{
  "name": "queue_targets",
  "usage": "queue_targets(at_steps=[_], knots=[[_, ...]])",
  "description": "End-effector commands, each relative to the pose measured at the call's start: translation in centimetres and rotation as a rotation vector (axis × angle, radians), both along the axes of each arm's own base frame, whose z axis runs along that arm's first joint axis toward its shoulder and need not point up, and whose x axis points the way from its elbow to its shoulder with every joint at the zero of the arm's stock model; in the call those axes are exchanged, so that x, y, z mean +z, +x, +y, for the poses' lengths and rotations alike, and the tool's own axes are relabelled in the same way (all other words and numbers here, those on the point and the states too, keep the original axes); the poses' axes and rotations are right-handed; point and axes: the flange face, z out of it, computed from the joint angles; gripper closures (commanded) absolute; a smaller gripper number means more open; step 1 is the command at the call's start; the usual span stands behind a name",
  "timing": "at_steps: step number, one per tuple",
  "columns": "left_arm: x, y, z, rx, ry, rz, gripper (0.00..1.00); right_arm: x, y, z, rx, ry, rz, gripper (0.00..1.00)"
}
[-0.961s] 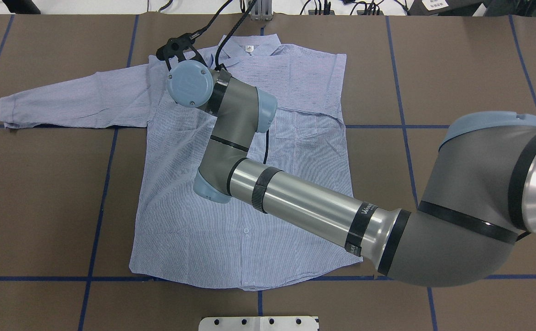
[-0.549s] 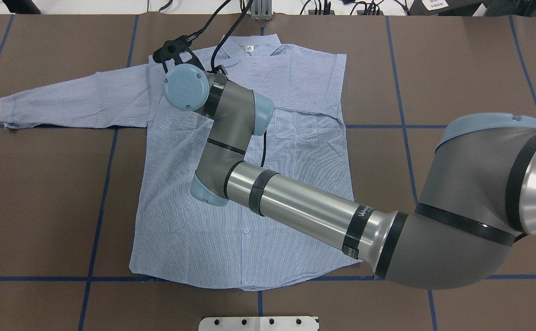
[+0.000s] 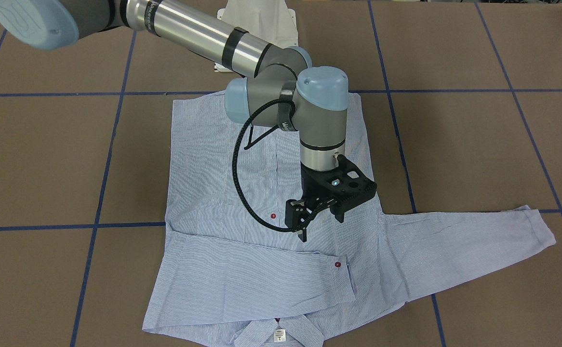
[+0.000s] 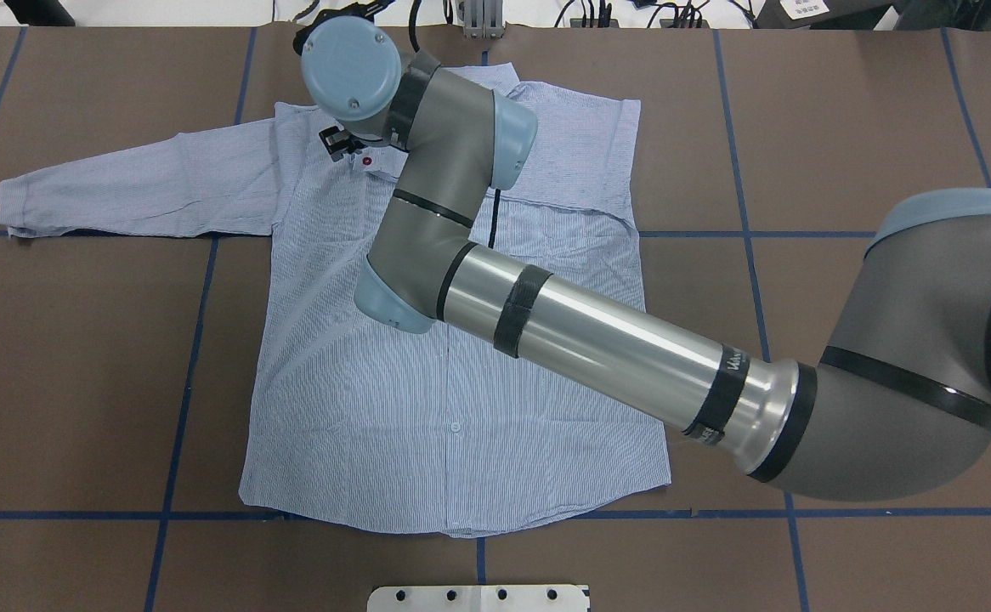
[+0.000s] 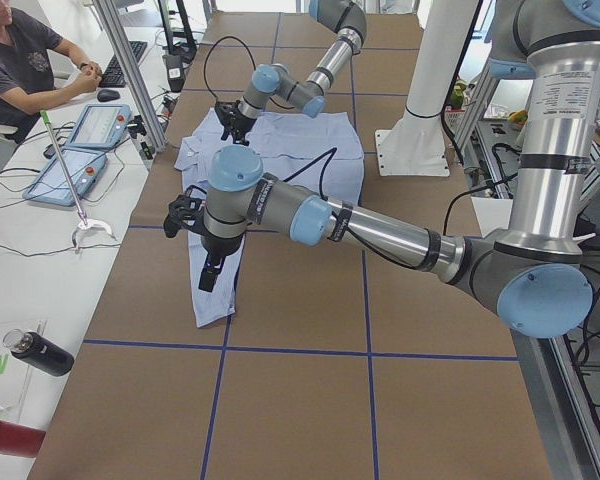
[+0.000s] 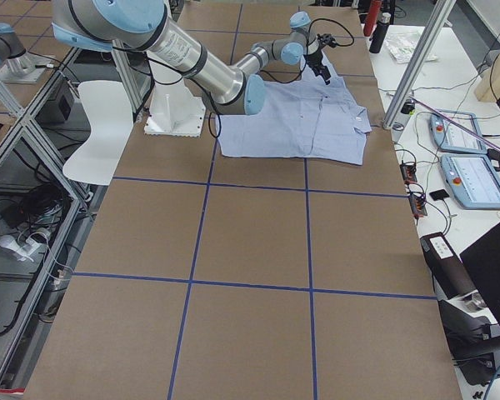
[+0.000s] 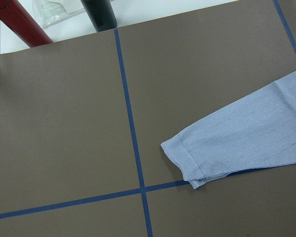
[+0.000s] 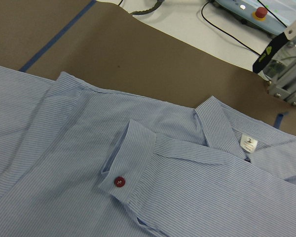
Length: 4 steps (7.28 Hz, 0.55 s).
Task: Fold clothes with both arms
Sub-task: 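Move the right gripper onto the folded shoulder while the left arm reaches the other cuff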
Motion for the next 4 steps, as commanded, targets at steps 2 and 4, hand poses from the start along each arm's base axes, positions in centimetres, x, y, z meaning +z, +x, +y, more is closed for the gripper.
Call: queue_targets(at_steps=[2,4], knots=[[7.8,5.5,-2.1,-0.1,-0.006,0.048,0.0,4.0,12.4,1.9,-0.048,-0.184,0.024,0.01],[12.9,11.4,-2.4,-0.186,-0.009,0.056,0.0,9.5,20.4,3.2,-0.06,-0.232,-0.045,0.01]])
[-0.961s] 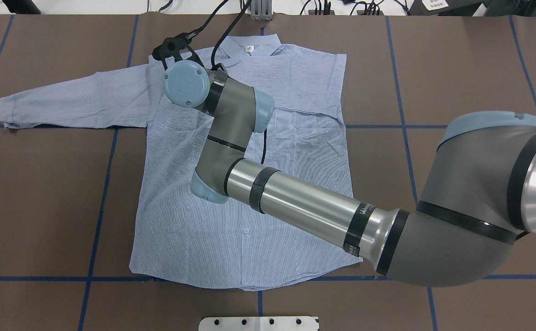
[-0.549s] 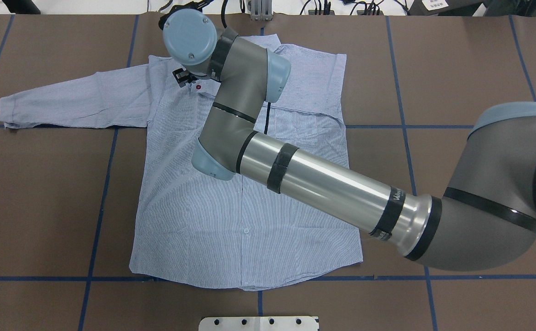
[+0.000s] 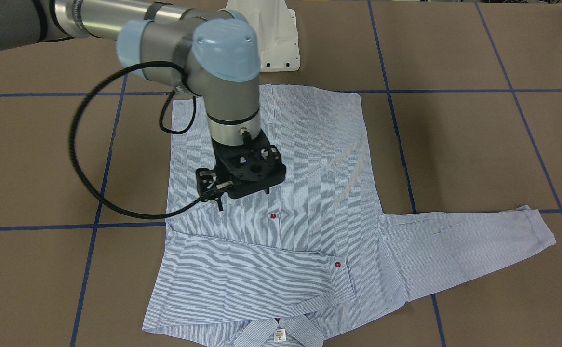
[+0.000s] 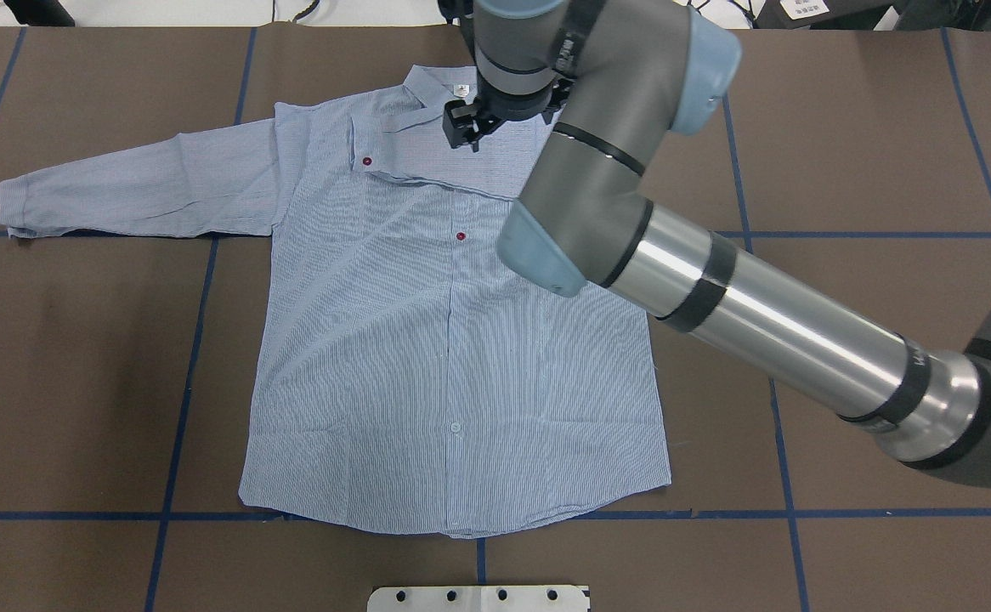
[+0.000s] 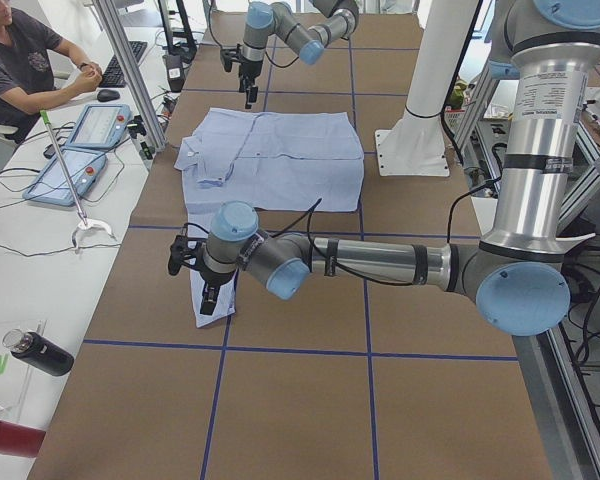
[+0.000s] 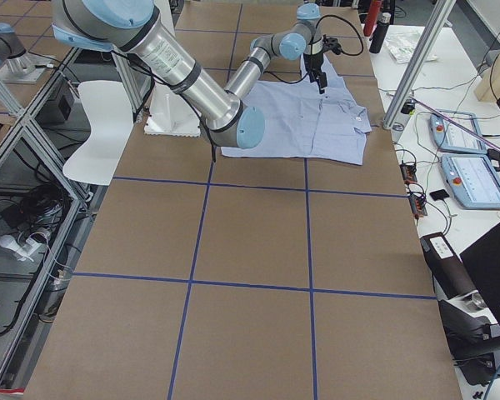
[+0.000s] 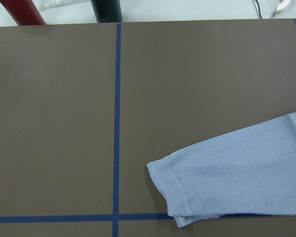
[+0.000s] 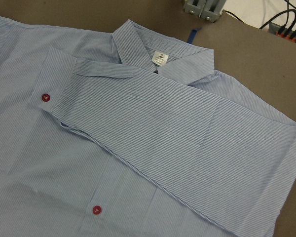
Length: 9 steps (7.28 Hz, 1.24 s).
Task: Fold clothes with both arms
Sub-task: 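Move the right gripper onto the folded shoulder while the left arm reaches the other cuff, then grasp the other sleeve cuff with the left gripper while the right gripper holds the shoulder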
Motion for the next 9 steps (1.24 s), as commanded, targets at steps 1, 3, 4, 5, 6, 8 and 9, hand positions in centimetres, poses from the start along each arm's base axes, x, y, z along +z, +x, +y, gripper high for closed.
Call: queue_targets(at_steps=[1,3,4,5,6,8,9], knots=[[4.5,5.7,-1.1,-0.093,-0.002,-0.005,0.01,4.6,6.6,1.4,0.01,-0.035,-0.035,0.01],[7.0,9.2,-3.3,-0.144,0.007,-0.02,0.07,5.3,6.5,1.6,0.012,-0.032,-0.032,0.01],[7.5,11.4,-3.4,-0.122,0.004,-0.013,0.08,5.2,6.5,1.5,0.019,-0.034,-0.037,0.01],[7.6,12.4,-3.1,-0.108,0.006,-0.015,0.09,5.2,6.2,1.8,0.027,-0.048,-0.041,0.01],[7.5,13.7,-2.8,-0.096,-0.002,-0.007,0.1,5.3,6.1,1.8,0.03,-0.053,-0.042,0.01],[7.8,15.3,-2.2,-0.074,-0.013,-0.007,0.16,5.4,5.7,1.8,0.025,-0.054,-0.038,0.01],[8.3,15.2,-1.9,-0.073,-0.019,-0.012,0.16,5.4,5.6,1.8,0.025,-0.055,-0.037,0.01]])
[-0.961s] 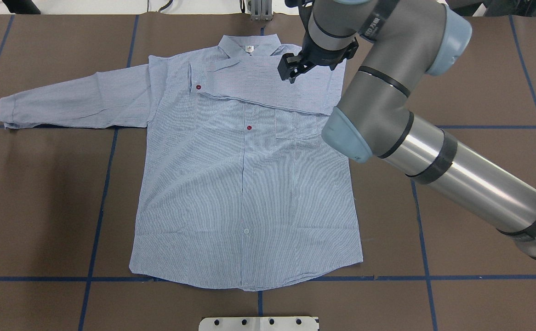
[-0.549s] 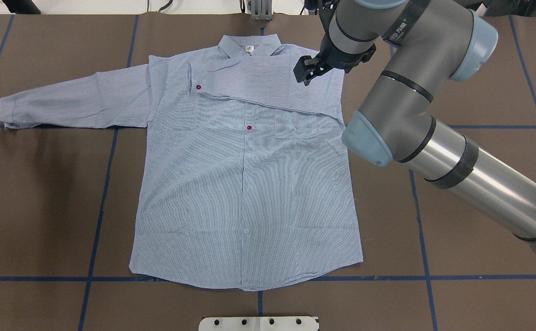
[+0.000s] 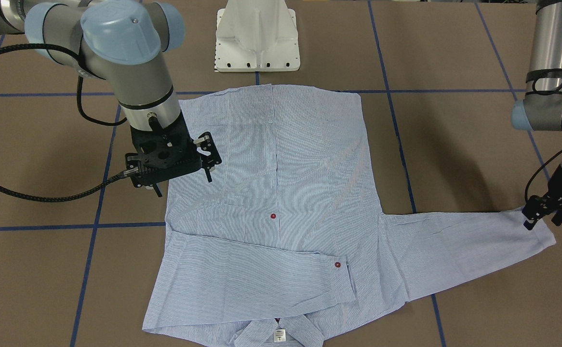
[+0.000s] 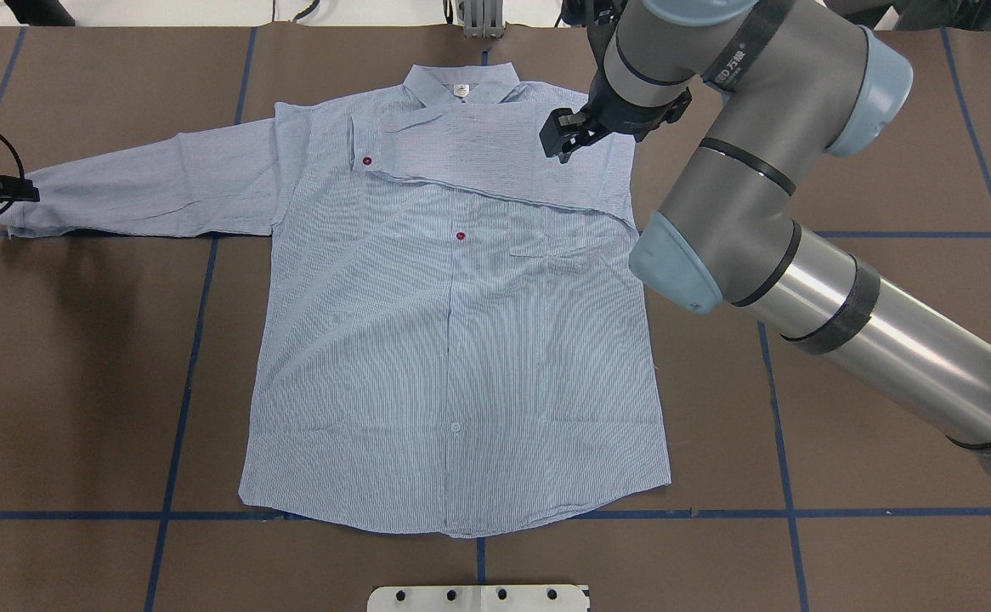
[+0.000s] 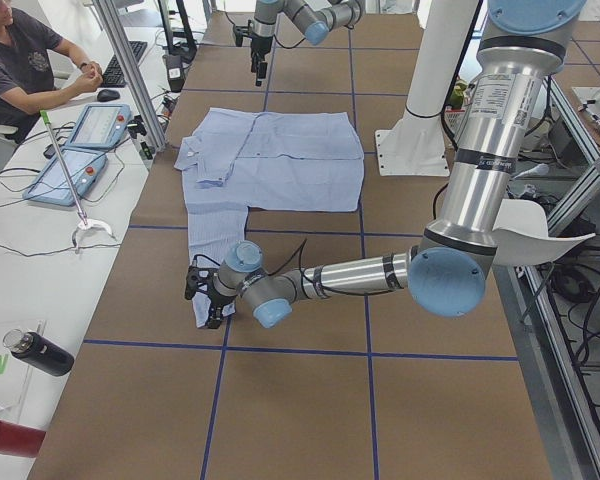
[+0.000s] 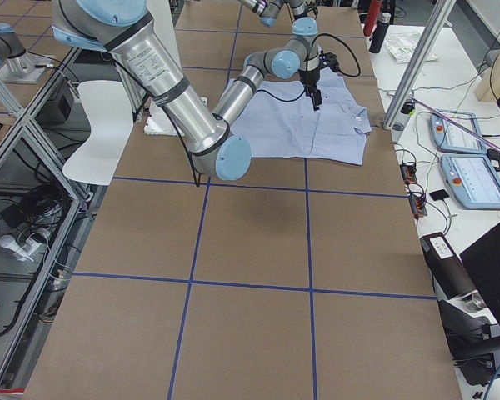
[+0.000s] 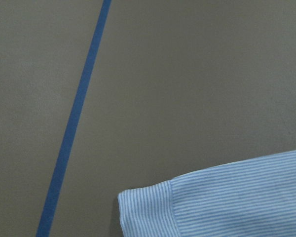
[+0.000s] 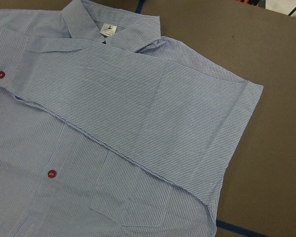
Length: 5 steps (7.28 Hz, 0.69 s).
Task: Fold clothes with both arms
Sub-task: 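Grasp the other sleeve cuff with the left gripper while the right gripper holds the shoulder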
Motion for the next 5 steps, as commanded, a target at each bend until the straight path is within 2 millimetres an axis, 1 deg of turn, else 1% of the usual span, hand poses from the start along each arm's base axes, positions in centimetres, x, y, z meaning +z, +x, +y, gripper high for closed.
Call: queue_targets(at_steps=[1,3,5], knots=[[0.98,0.17,0.43,0.007,-0.016,-0.008,0.16,-0.29,-0.14,-0.03,-0.001,0.002,-0.002,0.01],[1.74,-0.13,1.01,0.012,-0.023,-0.017,0.16,-0.4,-0.14,-0.03,-0.001,0.003,-0.003,0.01],[1.82,-0.22,1.0,0.006,-0.029,-0.015,0.16,-0.29,-0.13,-0.05,0.0,0.003,-0.001,0.01]])
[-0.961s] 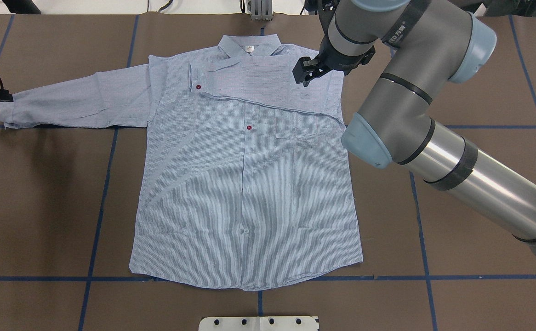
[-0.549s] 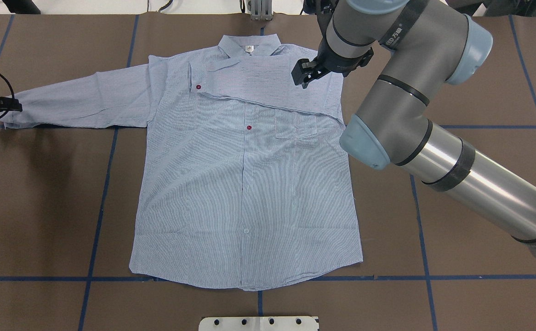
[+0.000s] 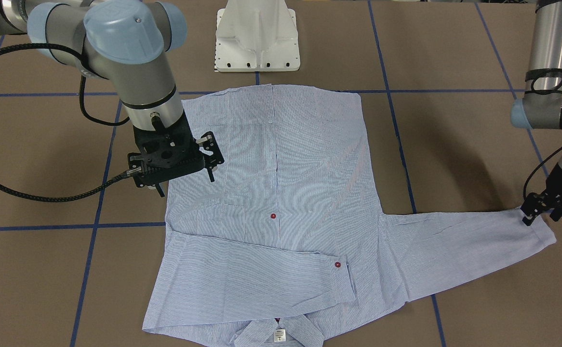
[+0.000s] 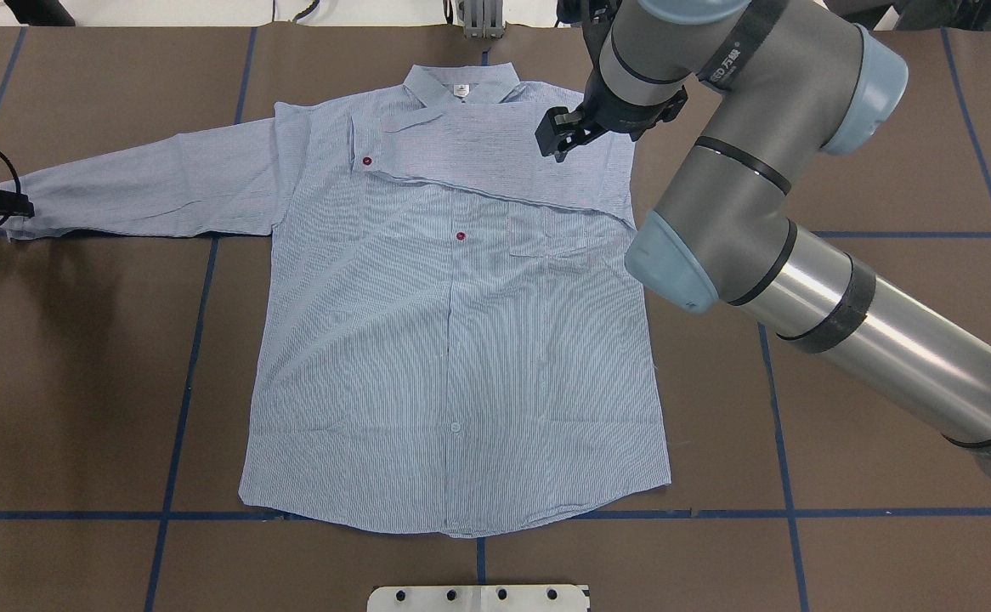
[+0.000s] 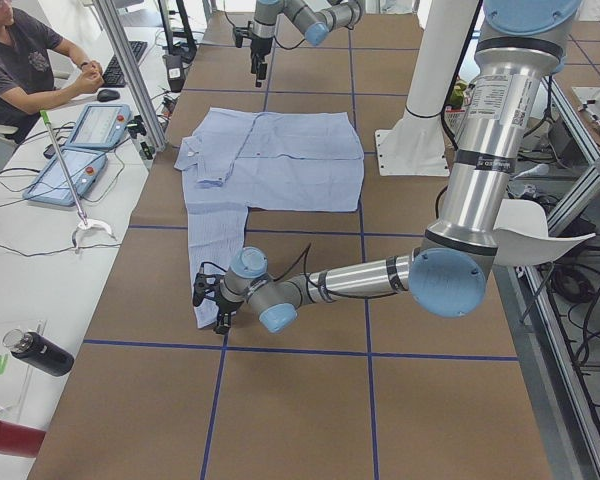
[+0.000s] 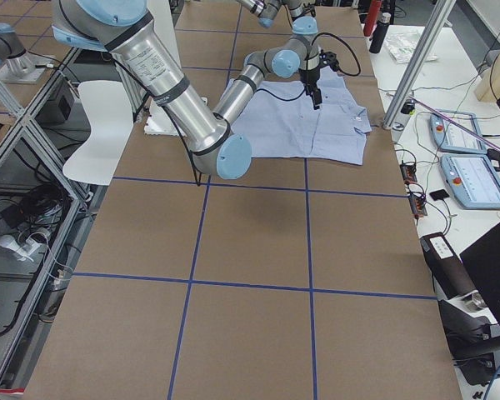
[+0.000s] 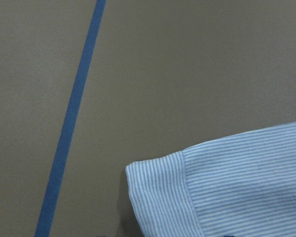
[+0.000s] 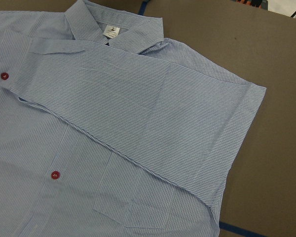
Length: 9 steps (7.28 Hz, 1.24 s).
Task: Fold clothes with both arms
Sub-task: 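Grasp the other sleeve cuff with the left gripper while the right gripper holds the shoulder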
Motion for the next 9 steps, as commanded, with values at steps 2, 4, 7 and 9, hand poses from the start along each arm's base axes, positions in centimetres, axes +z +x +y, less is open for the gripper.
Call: queue_targets(at_steps=[2,4,7,9], knots=[[-0.1,-0.1,0.0,-0.007,-0.003,0.004,0.18,0.3,0.0,0.0,0.001,-0.002,0.004,0.01],[-0.4,0.0,-0.1,-0.008,0.001,0.01,0.23,0.4,0.0,-0.1,0.005,0.0,0.007,0.01],[-0.7,-0.6,-0.4,-0.018,0.004,0.011,0.23,1.9,-0.1,-0.1,0.013,0.032,-0.013,0.01],[-0.8,-0.4,-0.5,-0.03,-0.006,0.021,0.27,1.5,-0.1,-0.1,0.015,0.035,-0.018,0.01]])
